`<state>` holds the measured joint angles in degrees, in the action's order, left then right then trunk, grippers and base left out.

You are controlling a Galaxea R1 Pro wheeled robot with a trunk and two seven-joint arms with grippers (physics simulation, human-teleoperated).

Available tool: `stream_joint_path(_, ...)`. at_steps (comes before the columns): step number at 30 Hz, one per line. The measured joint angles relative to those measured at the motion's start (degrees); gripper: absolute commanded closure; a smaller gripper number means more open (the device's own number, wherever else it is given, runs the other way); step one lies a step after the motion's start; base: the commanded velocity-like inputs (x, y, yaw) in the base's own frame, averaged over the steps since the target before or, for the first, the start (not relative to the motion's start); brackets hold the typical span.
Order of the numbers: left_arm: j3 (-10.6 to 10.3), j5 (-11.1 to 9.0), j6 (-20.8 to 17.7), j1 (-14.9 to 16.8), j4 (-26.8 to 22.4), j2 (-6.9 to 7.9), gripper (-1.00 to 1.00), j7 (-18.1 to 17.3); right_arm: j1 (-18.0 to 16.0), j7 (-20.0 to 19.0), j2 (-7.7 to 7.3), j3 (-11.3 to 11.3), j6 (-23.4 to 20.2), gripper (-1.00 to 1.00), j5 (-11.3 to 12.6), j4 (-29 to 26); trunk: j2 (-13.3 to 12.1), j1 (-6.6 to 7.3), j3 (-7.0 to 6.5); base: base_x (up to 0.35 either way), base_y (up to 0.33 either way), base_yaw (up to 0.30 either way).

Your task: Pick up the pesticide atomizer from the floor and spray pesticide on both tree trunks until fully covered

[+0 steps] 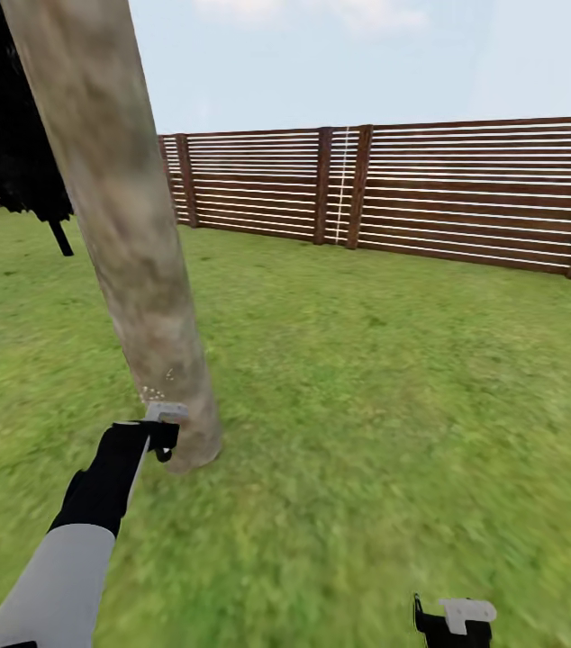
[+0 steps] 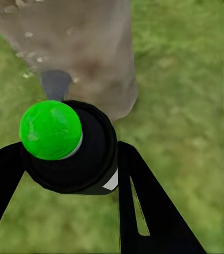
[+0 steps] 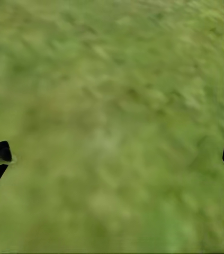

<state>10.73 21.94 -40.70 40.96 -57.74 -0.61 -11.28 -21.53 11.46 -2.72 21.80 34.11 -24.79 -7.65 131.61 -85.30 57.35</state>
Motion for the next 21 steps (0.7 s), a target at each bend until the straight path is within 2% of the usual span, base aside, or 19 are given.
stream_joint_path(5,0.27,-0.17,-0.06,0.00,0.66,0.10,1.00,6.76,0.01,0.05,0.00,0.00,-0.01,-1.00,0.00,0.00,0.00,0.00,0.07,0.213,-0.211,0.216)
stream_joint_path(13,0.36,-0.44,-0.17,0.00,1.11,0.17,1.00,7.33,0.00,0.05,0.00,0.00,-0.01,-1.00,0.00,0.00,0.00,0.00,0.23,0.274,-0.169,0.255)
stream_joint_path(17,0.35,-0.35,-0.18,-0.02,1.10,0.17,1.00,7.33,0.00,0.05,0.00,0.00,-0.01,-1.00,0.00,0.00,0.00,0.00,0.26,0.263,-0.175,0.025)
stream_joint_path(21,0.26,-0.27,-0.17,-0.09,1.14,0.09,1.00,7.33,0.00,0.05,0.00,0.00,-0.01,-1.00,0.00,0.00,0.00,0.00,0.26,0.044,-0.258,0.015)
